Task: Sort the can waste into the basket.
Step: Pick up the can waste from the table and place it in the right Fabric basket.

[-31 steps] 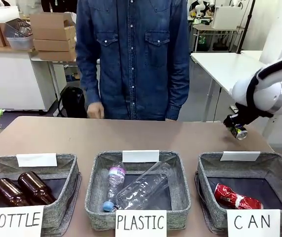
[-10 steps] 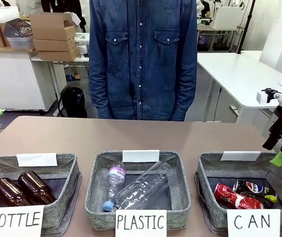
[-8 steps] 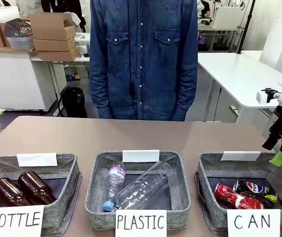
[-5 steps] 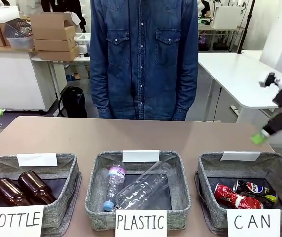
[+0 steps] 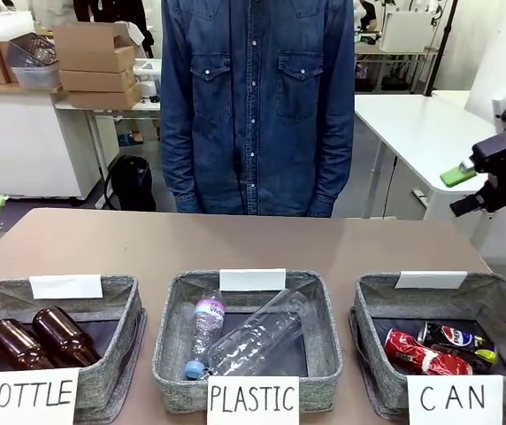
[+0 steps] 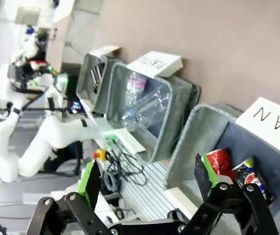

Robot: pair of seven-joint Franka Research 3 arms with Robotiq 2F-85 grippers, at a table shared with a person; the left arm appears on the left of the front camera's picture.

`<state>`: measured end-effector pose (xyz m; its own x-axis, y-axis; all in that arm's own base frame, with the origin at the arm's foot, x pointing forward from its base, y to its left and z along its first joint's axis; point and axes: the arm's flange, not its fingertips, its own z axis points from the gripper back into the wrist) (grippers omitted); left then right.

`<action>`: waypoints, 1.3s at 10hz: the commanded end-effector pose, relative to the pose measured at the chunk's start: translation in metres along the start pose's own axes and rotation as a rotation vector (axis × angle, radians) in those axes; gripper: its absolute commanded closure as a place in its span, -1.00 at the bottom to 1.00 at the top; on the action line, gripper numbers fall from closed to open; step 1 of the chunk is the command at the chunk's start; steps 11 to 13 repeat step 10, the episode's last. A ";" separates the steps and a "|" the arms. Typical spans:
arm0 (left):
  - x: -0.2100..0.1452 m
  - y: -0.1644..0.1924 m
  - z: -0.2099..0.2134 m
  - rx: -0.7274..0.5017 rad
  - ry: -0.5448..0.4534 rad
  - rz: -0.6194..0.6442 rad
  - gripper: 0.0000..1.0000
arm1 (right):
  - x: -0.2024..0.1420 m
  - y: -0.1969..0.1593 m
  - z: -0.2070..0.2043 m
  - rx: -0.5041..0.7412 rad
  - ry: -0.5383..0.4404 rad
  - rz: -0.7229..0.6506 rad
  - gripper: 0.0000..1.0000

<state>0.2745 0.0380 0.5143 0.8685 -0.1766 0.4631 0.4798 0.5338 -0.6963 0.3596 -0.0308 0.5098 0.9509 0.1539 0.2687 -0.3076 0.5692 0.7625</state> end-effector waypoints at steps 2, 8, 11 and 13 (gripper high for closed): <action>-0.003 0.000 0.000 -0.001 0.001 0.010 -1.00 | -0.006 0.003 -0.006 -0.047 0.064 0.097 -1.00; -0.003 0.000 0.000 -0.001 0.001 0.010 -1.00 | -0.006 0.003 -0.006 -0.047 0.064 0.097 -1.00; -0.003 0.000 0.000 -0.001 0.001 0.010 -1.00 | -0.006 0.003 -0.006 -0.047 0.064 0.097 -1.00; -0.003 0.000 0.000 -0.001 0.001 0.010 -1.00 | -0.006 0.003 -0.006 -0.047 0.064 0.097 -1.00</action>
